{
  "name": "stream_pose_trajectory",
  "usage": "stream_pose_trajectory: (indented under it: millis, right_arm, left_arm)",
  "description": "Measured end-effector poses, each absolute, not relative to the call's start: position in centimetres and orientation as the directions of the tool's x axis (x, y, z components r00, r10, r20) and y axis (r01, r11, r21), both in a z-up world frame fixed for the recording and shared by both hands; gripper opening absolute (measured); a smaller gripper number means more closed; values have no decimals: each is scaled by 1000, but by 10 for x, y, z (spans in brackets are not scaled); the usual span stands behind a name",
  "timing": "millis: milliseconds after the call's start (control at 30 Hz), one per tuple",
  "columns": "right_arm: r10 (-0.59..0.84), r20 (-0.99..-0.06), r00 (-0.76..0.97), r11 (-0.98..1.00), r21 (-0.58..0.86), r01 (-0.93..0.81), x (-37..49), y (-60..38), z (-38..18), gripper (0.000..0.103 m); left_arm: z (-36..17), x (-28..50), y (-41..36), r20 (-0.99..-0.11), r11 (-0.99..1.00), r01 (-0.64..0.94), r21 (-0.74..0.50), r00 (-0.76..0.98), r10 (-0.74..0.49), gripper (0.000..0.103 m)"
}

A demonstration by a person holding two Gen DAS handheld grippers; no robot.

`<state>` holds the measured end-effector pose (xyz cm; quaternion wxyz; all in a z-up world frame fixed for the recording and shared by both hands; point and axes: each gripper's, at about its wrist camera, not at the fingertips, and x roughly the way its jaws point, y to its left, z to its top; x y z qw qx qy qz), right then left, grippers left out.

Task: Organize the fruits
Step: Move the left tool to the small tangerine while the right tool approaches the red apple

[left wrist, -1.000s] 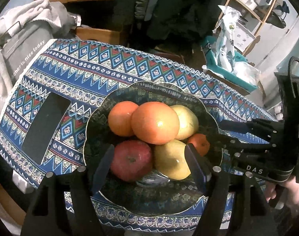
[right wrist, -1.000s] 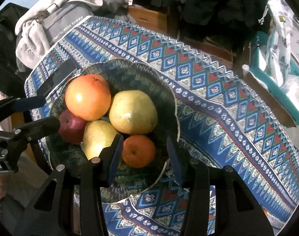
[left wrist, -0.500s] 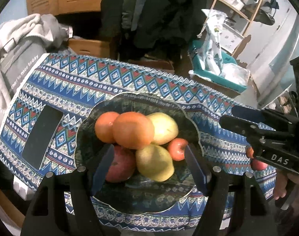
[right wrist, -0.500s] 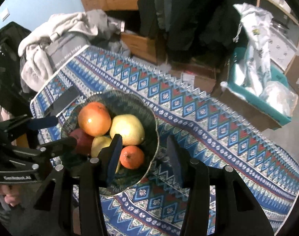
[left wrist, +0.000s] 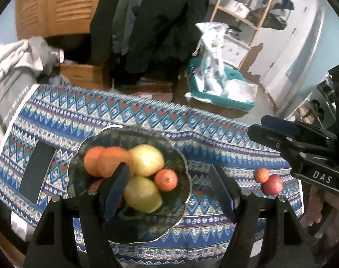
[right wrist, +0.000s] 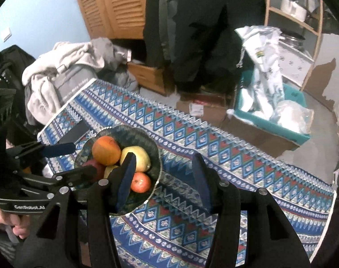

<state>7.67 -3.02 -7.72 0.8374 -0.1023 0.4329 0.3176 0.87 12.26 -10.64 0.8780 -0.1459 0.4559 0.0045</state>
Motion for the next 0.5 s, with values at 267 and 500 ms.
stream_pose_trajectory:
  millis: [267,500]
  right_arm:
    - [432,-759,487,809,87,-581,72,-65,-57,57]
    - [410,-748,523,840,85,-536,70,-99,-53,62]
  left_arm:
    - [-88,13,100,-776,962,-78,-260,609,-161,76]
    - [-78,19,72,-767,965,-9,-261,610,-201,78]
